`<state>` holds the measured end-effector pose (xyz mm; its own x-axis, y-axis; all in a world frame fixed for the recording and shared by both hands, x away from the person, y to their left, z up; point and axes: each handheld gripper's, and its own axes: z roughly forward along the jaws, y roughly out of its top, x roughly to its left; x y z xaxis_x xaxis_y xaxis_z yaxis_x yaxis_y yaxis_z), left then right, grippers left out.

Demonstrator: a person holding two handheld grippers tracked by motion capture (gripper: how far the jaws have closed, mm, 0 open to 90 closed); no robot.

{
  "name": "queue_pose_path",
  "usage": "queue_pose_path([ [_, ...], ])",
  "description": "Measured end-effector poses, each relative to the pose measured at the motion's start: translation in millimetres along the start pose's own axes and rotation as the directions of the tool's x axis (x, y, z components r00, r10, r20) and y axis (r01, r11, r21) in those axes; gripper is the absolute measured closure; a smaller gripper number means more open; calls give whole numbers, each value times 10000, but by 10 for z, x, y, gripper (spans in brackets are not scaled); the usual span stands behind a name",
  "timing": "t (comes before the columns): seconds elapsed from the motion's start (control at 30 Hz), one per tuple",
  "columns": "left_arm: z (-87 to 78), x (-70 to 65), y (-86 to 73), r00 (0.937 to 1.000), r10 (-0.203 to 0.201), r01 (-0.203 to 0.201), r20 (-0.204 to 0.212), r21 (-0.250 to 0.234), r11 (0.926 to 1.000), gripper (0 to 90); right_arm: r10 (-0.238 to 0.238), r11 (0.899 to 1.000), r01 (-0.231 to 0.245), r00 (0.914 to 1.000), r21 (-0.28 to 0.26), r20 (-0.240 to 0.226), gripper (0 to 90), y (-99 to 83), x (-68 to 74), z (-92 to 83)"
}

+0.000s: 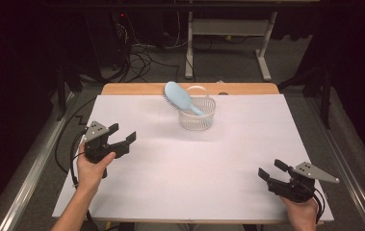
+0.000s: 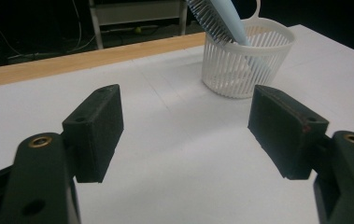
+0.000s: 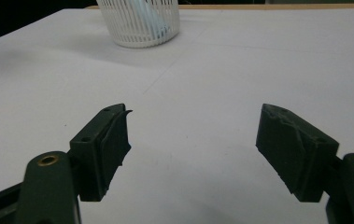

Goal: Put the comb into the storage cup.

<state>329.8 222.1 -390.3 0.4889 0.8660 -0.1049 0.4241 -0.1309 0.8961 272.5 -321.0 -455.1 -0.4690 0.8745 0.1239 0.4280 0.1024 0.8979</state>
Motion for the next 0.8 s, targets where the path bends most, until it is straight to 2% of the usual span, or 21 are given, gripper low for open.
queue_pose_path([
  [0.8,-57,22,-124,9999,-51,51,-139,52,10000,263,-30,10000,30,10000,-9,8,258,1,-1,-1],
])
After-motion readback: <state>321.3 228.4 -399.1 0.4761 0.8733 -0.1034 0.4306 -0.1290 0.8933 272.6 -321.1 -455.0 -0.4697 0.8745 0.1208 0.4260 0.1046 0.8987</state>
